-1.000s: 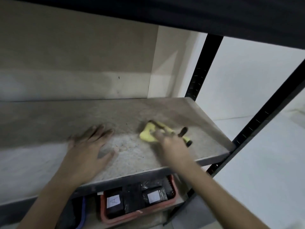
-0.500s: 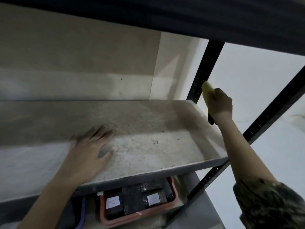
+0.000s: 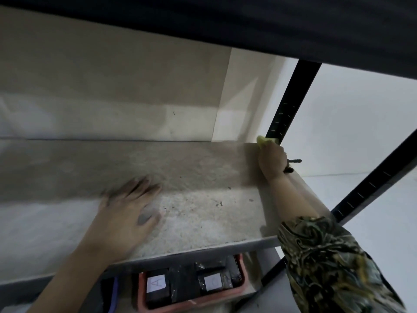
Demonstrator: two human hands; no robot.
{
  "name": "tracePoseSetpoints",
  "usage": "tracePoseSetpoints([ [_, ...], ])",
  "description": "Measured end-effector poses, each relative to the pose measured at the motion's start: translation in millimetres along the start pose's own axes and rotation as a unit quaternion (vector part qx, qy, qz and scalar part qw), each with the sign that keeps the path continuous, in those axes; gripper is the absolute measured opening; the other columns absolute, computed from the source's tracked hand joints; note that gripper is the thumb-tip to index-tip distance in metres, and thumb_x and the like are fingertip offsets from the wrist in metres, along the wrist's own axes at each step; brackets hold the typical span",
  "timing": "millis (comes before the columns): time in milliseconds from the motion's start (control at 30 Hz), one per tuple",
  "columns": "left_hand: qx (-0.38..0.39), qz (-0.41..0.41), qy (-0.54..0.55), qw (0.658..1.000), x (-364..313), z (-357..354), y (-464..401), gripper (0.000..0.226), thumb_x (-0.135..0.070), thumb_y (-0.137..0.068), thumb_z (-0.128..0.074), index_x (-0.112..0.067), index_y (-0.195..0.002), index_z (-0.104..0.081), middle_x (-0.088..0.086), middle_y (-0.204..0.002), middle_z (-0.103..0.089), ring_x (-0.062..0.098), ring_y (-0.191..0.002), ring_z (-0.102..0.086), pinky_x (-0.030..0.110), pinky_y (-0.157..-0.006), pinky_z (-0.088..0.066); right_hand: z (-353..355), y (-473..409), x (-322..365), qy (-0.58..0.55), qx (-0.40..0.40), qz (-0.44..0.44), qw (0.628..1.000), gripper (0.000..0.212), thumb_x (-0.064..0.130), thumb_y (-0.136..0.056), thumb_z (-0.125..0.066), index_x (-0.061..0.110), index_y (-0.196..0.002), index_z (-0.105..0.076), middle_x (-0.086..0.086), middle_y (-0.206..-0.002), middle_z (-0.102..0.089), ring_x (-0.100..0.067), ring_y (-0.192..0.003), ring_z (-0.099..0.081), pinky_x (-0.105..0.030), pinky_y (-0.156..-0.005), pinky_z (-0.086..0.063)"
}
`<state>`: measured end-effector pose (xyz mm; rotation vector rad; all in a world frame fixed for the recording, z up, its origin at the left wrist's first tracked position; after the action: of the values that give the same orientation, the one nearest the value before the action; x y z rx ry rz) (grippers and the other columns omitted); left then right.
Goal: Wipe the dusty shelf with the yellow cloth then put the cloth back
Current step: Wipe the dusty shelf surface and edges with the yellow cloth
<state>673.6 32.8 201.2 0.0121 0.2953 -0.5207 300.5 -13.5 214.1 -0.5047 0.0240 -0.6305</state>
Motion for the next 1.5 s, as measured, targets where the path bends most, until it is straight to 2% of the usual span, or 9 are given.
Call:
tracePoseSetpoints([
  [267,-0.007,-0.004,0.004,1.0,0.0,-0.4,0.9,0.079,-0.068,-0.066,0.002,-0.05,-0.141,-0.008,-0.025,-0.148,0.002,-0.007,-0.132,0.006,0.042,-0.119,-0.005,36.3,55.6,61.2,-0.196,0.207,0.232,0.93,0.04,0.026,-0.098,-0.039,0.014,-0.136,-0.043,-0.015,-0.133,-0.054,-0.033,-0.115,-0.055,-0.036,-0.098,-0.04],
  [467,-0.029,-0.002,0.036,0.999,-0.1,-1.6,4.6,0.078,-0.059,-0.072,0.009,-0.045,-0.142,-0.021,-0.02,-0.154,-0.014,-0.007,-0.135,-0.001,0.043,-0.118,-0.009,97.4,158.1,65.5,-0.242,0.304,0.355,0.851,0.031,0.032,-0.096,-0.042,0.022,-0.123,-0.056,0.01,-0.105,-0.062,0.007,-0.072,-0.051,-0.008,-0.059,-0.036],
  [567,-0.039,-0.012,0.027,0.999,-2.0,0.1,4.4,0.079,-0.059,-0.073,0.006,-0.04,-0.143,-0.026,-0.015,-0.155,-0.019,0.003,-0.143,-0.01,0.042,-0.117,-0.013,110.4,153.7,47.6,-0.334,0.286,0.242,0.865,0.032,0.036,-0.095,-0.044,0.021,-0.12,-0.059,0.003,-0.105,-0.065,0.0,-0.075,-0.056,-0.009,-0.066,-0.044],
  [633,-0.039,-0.018,0.017,0.999,-1.9,1.1,4.8,0.078,-0.059,-0.074,0.005,-0.04,-0.143,-0.027,-0.014,-0.155,-0.02,0.006,-0.144,-0.012,0.044,-0.117,-0.014,118.0,124.0,27.8,-0.421,0.223,0.07,0.876,0.025,0.039,-0.093,-0.047,0.02,-0.101,-0.063,-0.002,-0.094,-0.067,-0.017,-0.082,-0.062,-0.03,-0.077,-0.049],
  [700,-0.037,-0.017,0.017,0.999,-2.2,1.6,5.3,0.078,-0.059,-0.074,0.005,-0.04,-0.143,-0.026,-0.013,-0.155,-0.02,0.008,-0.145,-0.012,0.045,-0.117,-0.013,119.0,83.2,2.9,-0.479,0.115,-0.046,0.869,0.024,0.032,-0.094,-0.048,0.02,-0.077,-0.061,-0.002,-0.074,-0.063,-0.02,-0.071,-0.059,-0.029,-0.064,-0.046],
  [800,-0.028,-0.009,0.01,0.999,-3.6,2.5,5.3,0.081,-0.057,-0.071,0.007,-0.041,-0.143,-0.024,-0.014,-0.155,-0.018,0.007,-0.145,-0.009,0.043,-0.117,-0.011,101.3,29.1,-33.3,-0.36,0.021,-0.101,0.927,0.034,0.032,-0.092,-0.041,0.01,-0.069,-0.053,-0.007,-0.065,-0.054,-0.027,-0.069,-0.053,-0.032,-0.062,-0.039],
  [900,-0.023,-0.001,0.014,1.0,-5.6,3.1,5.6,0.083,-0.059,-0.068,0.007,-0.041,-0.144,-0.023,-0.016,-0.156,-0.014,0.004,-0.145,-0.006,0.042,-0.116,-0.007,59.6,9.9,-42.4,-0.234,0.057,-0.088,0.967,0.045,0.04,-0.087,-0.033,0.001,-0.072,-0.049,-0.013,-0.066,-0.054,-0.034,-0.077,-0.057,-0.034,-0.066,-0.034],
  [1067,-0.022,0.004,0.019,1.0,-4.4,1.8,3.7,0.083,-0.059,-0.067,0.011,-0.045,-0.144,-0.017,-0.021,-0.155,-0.009,-0.007,-0.137,0.005,0.038,-0.117,-0.003,19.3,4.9,16.2,-0.148,0.062,0.02,0.987,0.031,0.02,-0.091,-0.036,0.007,-0.108,-0.058,-0.022,-0.102,-0.063,-0.04,-0.096,-0.06,-0.045,-0.083,-0.047],
  [1500,-0.039,0.001,0.028,0.999,-3.9,-0.2,3.7,0.081,-0.057,-0.073,0.01,-0.041,-0.143,-0.025,-0.018,-0.155,-0.016,0.003,-0.144,-0.006,0.042,-0.119,-0.005,41.9,79.9,87.1,-0.189,0.222,0.288,0.912,0.04,0.026,-0.097,-0.041,0.026,-0.138,-0.042,-0.01,-0.136,-0.053,-0.03,-0.115,-0.055,-0.029,-0.089,-0.039],
])
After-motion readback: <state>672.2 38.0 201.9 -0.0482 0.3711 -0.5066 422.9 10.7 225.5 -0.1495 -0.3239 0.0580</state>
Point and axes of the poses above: each hand's wrist, its own y-axis away from the middle knuckle, its own z-axis out of the back of the hand, x = y × z, the point moved 1 cm from there along -y, towards the middle knuckle
